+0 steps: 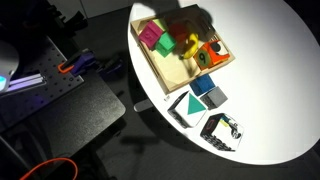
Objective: Put the orange plushy cube in the crate
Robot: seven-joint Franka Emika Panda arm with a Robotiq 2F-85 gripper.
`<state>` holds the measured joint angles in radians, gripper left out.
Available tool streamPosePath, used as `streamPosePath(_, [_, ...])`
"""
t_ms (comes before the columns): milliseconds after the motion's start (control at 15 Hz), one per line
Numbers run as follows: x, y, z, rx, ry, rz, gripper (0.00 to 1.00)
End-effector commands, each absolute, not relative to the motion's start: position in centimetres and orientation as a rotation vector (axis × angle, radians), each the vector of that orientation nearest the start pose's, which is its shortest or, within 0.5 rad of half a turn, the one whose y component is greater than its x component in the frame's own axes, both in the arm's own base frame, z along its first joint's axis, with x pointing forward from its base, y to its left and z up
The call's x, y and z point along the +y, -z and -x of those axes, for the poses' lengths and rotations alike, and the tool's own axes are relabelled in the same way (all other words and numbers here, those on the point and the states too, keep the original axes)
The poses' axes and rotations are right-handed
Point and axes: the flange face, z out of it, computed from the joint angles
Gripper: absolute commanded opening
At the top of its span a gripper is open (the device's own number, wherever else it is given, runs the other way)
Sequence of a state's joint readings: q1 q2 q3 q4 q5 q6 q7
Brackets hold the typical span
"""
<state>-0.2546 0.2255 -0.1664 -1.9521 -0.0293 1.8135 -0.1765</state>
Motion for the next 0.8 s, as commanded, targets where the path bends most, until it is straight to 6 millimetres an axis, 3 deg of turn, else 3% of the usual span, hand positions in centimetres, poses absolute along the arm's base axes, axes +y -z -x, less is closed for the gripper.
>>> streamPosePath(0, [-22.0,-36.6,-49.3,0.278,-0.416,3.067,1.00])
streamPosePath(400, [-21.3,-38.2,-48.0,0.259,-0.173,3.119,1.00])
streamPosePath(467, [-21.2,-38.3,-47.8,0.264,-0.161,3.115,1.00])
streamPosePath(533, [-21.7,-37.7,-48.9,0.289,-0.219,3.111,1.00])
streamPosePath(733, [-21.5,-37.8,-48.3,0.288,-0.199,3.113,1.00])
